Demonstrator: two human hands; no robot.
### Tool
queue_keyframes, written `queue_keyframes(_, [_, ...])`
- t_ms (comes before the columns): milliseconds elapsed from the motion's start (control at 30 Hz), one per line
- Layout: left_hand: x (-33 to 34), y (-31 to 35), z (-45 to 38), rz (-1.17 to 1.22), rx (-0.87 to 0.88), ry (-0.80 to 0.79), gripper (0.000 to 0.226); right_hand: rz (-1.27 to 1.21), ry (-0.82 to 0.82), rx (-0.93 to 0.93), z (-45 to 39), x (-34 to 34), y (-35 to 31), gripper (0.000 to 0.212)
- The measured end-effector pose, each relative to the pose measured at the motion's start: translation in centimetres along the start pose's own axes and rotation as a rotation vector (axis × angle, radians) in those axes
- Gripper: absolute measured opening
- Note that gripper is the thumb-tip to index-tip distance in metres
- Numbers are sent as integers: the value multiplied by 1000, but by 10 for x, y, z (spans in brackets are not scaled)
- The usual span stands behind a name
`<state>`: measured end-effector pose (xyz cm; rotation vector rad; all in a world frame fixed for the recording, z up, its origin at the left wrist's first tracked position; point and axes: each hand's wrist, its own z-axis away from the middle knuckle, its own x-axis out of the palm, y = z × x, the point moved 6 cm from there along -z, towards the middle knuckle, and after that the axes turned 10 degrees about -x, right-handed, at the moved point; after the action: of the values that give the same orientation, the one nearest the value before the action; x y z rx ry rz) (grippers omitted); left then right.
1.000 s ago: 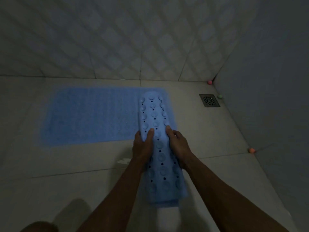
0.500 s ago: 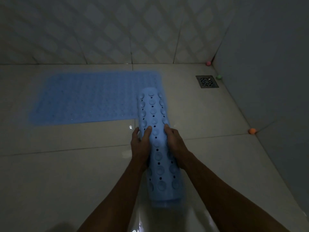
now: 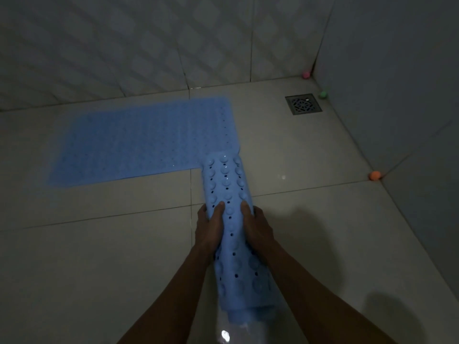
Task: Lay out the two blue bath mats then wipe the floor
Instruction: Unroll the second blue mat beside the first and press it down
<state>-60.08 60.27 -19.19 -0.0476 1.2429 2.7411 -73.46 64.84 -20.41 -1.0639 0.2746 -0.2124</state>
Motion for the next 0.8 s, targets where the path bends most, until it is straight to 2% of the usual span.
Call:
queue_keyframes(133, [0, 0, 3, -125, -6, 38, 92, 6, 30, 11, 1, 0, 3, 76])
queue_keyframes(267, [-3, 6, 4, -217, 39, 74, 70, -18, 60, 16, -3, 3, 0, 68])
queue_keyframes(500, [-6, 16, -7, -286, 41, 46, 60, 36, 100, 20, -15, 12, -6, 67])
queue_keyframes(567, [-9, 10, -15, -304, 41, 52, 69, 64, 117, 11, -14, 13, -6, 67])
queue_keyframes(700, [-22, -18, -49, -362, 30, 128, 107, 98, 111, -26, -8, 19, -12, 66])
queue_keyframes(800, [-34, -2, -25, -362, 78, 147, 106, 161, 115, -29, 0, 24, -20, 61])
